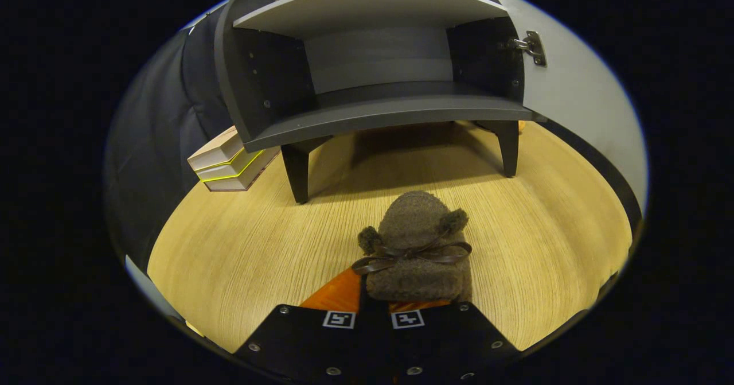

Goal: Open the shoe cabinet door, grab the shoes and put them into the shoe cabinet, then close the shoe cabinet door.

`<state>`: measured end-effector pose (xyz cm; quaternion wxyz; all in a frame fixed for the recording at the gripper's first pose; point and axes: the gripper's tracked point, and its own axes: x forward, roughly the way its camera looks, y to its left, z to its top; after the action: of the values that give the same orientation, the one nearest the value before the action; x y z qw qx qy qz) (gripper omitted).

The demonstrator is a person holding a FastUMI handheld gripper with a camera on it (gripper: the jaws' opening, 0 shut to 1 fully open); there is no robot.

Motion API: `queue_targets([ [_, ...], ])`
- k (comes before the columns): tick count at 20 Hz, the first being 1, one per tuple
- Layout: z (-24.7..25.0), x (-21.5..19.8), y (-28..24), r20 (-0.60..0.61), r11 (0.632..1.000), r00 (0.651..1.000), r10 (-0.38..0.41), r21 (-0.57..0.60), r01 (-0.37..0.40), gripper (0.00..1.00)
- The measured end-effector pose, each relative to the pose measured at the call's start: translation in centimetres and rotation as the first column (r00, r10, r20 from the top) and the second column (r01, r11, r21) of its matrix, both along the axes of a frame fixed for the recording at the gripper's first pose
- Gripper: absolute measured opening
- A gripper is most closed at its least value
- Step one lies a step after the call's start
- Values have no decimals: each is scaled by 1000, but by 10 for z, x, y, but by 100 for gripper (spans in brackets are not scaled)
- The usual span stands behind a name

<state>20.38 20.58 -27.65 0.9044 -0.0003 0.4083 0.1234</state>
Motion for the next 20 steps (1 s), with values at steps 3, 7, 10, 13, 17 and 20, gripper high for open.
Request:
queue_targets([
  [3,4,0,-10,-7,999,1000,-2,-43,2,3],
  [7,18,5,-16,19,999,1000,-3,-46,4,2],
  [10,29,11,-12,60,999,998,-32,-42,34,2],
  [13,46,21,-10,118,997,991,-69,-33,73,2],
  [17,76,42,-10,207,996,975,-82,-20,88,2],
  [20,103,53,-13,272,994,958,-89,-31,101,2],
])
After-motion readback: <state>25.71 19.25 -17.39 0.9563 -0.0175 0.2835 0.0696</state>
